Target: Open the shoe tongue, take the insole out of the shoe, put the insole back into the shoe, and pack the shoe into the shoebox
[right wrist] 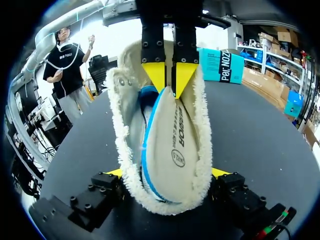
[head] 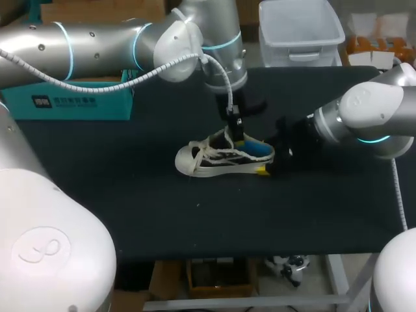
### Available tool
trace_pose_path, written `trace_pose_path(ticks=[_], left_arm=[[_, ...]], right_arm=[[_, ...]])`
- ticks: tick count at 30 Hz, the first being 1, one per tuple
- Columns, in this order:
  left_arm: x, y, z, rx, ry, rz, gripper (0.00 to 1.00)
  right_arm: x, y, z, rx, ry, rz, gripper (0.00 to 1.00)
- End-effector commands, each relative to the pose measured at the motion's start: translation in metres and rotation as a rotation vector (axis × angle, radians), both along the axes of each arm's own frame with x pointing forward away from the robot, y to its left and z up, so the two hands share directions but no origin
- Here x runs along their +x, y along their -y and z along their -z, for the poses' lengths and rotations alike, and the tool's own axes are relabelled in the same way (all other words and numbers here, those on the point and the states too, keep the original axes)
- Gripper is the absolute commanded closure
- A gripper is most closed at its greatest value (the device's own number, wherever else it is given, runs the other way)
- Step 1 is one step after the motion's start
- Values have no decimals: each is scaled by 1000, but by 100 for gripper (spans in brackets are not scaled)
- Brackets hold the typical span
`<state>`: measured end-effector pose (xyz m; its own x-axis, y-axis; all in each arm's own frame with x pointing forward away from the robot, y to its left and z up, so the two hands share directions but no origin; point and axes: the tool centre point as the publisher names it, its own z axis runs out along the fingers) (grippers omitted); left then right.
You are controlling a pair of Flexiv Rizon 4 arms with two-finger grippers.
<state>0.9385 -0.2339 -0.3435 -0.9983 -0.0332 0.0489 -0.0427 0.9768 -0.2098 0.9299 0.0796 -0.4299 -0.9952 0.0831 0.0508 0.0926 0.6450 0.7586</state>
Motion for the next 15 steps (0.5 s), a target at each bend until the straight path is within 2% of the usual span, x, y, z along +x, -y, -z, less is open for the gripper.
trace_pose_path(ticks=[1, 8, 15], left_arm=[[-6, -10, -8, -31, 3, -2, 100], [-12, -9, -18, -95, -12, 27, 100], [-21, 7, -35, -189, -9, 94, 100]], right_arm=[[-3, -2, 5, 0, 3, 1, 100], [-3, -2, 5, 0, 3, 1, 100], [-3, -2, 5, 0, 3, 1, 100]])
